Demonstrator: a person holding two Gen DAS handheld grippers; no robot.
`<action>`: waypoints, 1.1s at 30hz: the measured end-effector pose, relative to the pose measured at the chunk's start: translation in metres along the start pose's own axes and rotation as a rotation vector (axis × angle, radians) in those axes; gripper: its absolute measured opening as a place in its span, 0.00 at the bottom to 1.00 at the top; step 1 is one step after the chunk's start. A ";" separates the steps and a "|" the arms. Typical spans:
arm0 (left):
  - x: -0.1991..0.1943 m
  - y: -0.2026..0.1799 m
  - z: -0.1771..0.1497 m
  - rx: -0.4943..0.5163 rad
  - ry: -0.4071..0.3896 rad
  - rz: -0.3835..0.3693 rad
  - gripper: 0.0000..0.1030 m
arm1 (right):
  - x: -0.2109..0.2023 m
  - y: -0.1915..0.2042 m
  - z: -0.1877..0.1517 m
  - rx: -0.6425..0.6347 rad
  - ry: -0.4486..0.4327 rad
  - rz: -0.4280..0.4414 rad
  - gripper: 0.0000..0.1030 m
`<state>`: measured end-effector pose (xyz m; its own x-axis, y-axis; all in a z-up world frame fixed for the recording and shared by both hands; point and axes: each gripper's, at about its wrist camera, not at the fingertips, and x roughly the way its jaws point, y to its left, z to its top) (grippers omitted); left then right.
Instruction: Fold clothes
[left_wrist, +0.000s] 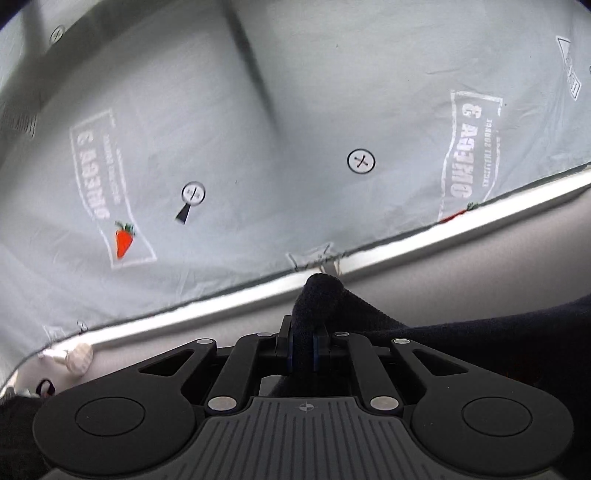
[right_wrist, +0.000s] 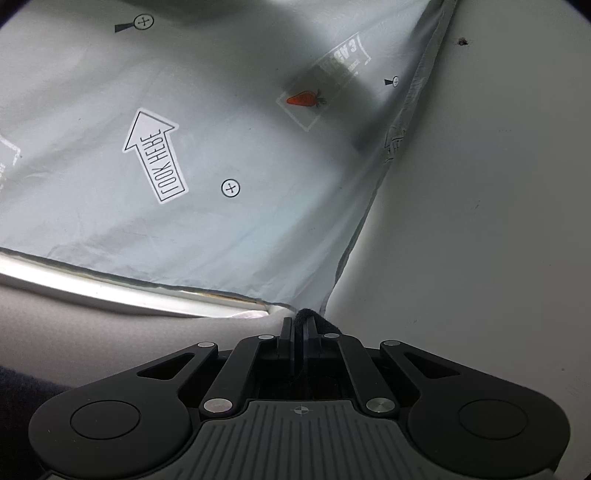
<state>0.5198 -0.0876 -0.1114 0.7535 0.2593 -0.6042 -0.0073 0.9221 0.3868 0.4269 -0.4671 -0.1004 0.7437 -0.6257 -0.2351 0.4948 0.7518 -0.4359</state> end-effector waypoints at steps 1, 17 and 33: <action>0.014 -0.005 0.002 -0.002 0.033 -0.009 0.12 | 0.013 0.004 -0.004 0.012 0.029 0.034 0.06; -0.103 0.047 -0.073 -0.254 -0.010 -0.141 0.58 | -0.090 -0.007 -0.061 0.151 0.233 0.722 0.54; -0.198 0.038 -0.219 -0.406 0.307 -0.260 0.60 | -0.227 0.033 -0.107 -0.160 0.246 1.016 0.65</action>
<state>0.2268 -0.0414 -0.1296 0.5390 0.0245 -0.8419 -0.1444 0.9875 -0.0637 0.2264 -0.3223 -0.1544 0.6546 0.2438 -0.7156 -0.3870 0.9212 -0.0403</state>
